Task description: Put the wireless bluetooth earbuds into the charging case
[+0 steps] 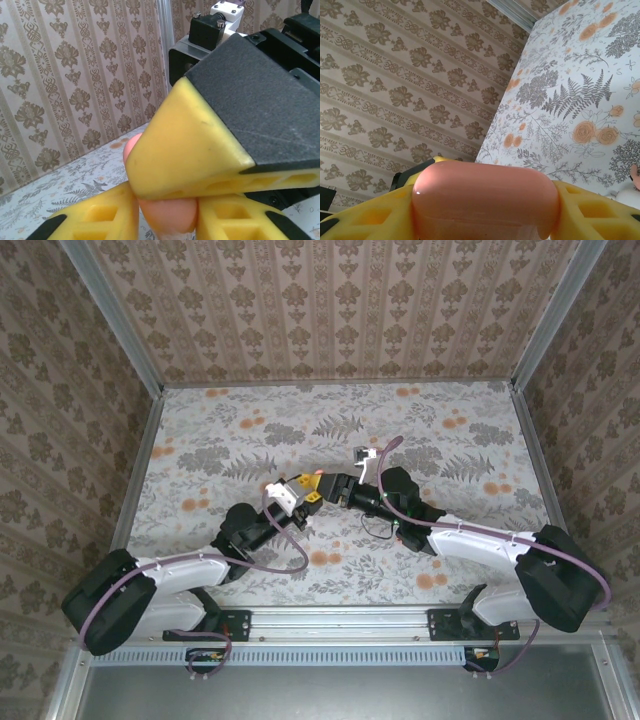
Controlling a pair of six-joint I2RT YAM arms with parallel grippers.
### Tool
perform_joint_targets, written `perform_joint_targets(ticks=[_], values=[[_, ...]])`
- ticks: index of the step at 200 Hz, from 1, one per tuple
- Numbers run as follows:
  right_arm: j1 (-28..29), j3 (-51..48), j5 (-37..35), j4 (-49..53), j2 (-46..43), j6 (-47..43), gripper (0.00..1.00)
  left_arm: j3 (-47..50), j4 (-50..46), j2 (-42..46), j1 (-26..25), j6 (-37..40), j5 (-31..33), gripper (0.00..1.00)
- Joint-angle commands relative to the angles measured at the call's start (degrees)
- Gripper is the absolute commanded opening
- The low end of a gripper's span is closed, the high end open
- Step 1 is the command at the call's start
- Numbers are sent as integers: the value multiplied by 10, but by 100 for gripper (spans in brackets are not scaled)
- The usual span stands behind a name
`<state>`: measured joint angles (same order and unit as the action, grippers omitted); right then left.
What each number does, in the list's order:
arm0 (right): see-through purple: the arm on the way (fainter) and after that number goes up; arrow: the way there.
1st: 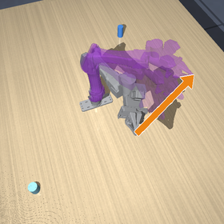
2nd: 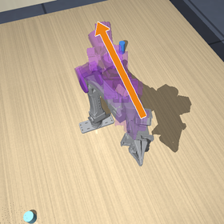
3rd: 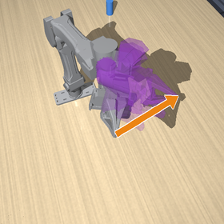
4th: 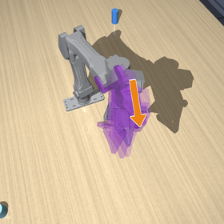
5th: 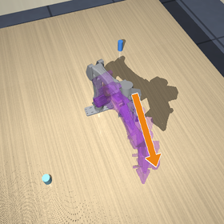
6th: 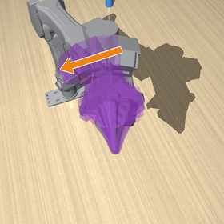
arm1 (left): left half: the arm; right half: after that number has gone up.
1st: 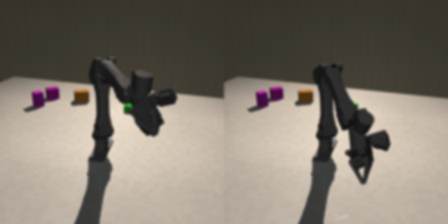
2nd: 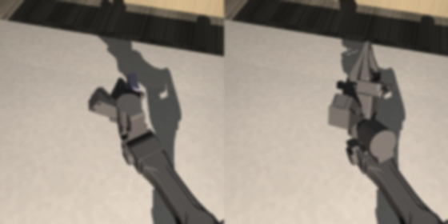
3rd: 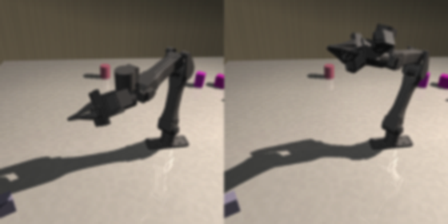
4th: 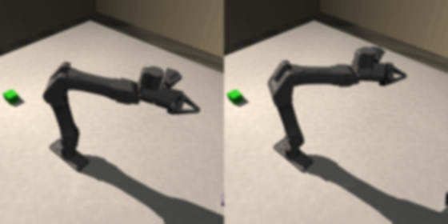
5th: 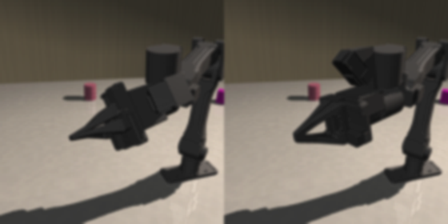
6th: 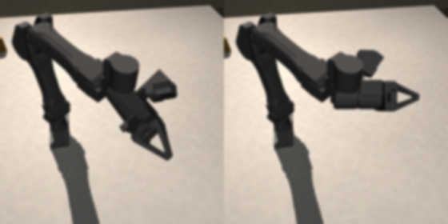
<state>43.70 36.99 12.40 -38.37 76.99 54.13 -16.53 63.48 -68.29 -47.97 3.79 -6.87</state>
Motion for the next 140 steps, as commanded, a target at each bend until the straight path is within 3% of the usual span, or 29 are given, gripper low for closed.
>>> perform_joint_targets(ticks=[1, 22, 39, 83, 105, 126, 140], values=[[2, -5, -3, 4, -23, -29, 58, -10, -10, 4, 6, -5, -23, 27], [-11, -3, -16, 74, -73, -99, 77, -9, -26, 11, 25, -28, -58, 26], [-32, -10, -11, 128, -128, -179, 81, -5, -25, 17, 43, -47, -95, 26], [-136, -8, 166, 213, -203, -336, 75, -18, -21, 9, 63, -84, -241, 27], [-151, -2, 268, 243, -208, -458, 64, -25, 5, -2, 64, -105, -288, 27], [-164, -15, 360, 235, -207, -558, 64, -30, 32, -14, 65, -124, -326, 28], [-165, -11, 385, 253, -204, -616, 64, -32, 52, -25, 68, -138, -346, 28]])
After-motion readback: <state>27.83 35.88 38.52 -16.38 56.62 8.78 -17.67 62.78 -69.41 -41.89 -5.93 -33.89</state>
